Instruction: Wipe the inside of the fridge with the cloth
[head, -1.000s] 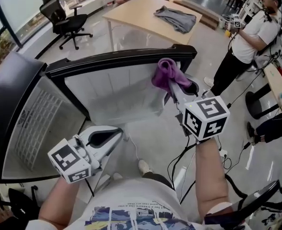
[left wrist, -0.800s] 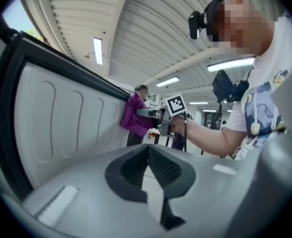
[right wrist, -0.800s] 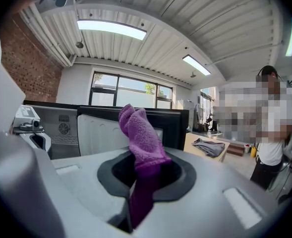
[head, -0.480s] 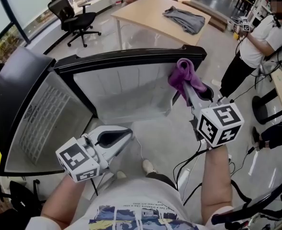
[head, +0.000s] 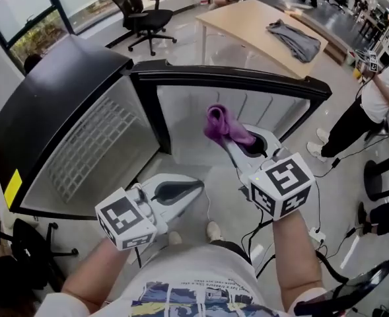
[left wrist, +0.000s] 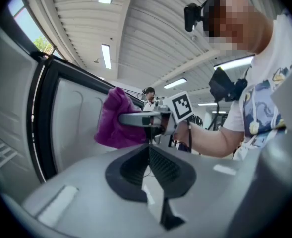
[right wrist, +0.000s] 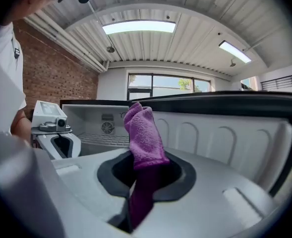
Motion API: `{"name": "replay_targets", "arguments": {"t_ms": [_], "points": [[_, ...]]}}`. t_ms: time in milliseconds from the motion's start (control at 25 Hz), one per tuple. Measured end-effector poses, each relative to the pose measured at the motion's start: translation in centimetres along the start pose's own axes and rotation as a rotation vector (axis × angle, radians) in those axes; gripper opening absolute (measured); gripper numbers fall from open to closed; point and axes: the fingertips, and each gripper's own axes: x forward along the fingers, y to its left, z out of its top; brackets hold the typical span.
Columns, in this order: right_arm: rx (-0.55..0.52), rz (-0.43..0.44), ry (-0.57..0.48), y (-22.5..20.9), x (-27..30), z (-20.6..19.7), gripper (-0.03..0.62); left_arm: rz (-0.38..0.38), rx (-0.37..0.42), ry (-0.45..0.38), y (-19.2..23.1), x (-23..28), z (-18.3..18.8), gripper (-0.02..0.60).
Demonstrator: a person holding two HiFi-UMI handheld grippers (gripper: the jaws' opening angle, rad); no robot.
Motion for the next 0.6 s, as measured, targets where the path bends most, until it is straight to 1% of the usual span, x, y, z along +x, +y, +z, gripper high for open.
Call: {"name": "replay_targets", "arguments": {"t_ms": [120, 240, 440, 600], "points": [[0.004, 0.068, 0.003, 2.4, 3.9, -0.2, 0.055, 0.029, -0.002, 0.0, 0.1, -1.8, -0.3, 0.005], [0.01, 0.101, 0.008, 3.6, 6.6, -0.3, 0.055, 0.069, -0.008, 0.0, 0.2, -3.5, -0.7, 0.005], [0.013, 0.11, 0.045, 4.1, 9.1, -1.7, 0.055, 0.109, -0.024, 0.006, 0.0, -5.4, -1.8, 0.005], [0.01, 0.075, 0.061, 3.1, 10.0, -2.4, 0.055, 0.126, -0.033, 0.016, 0.4, -6.4, -2.2, 0.005]]}}
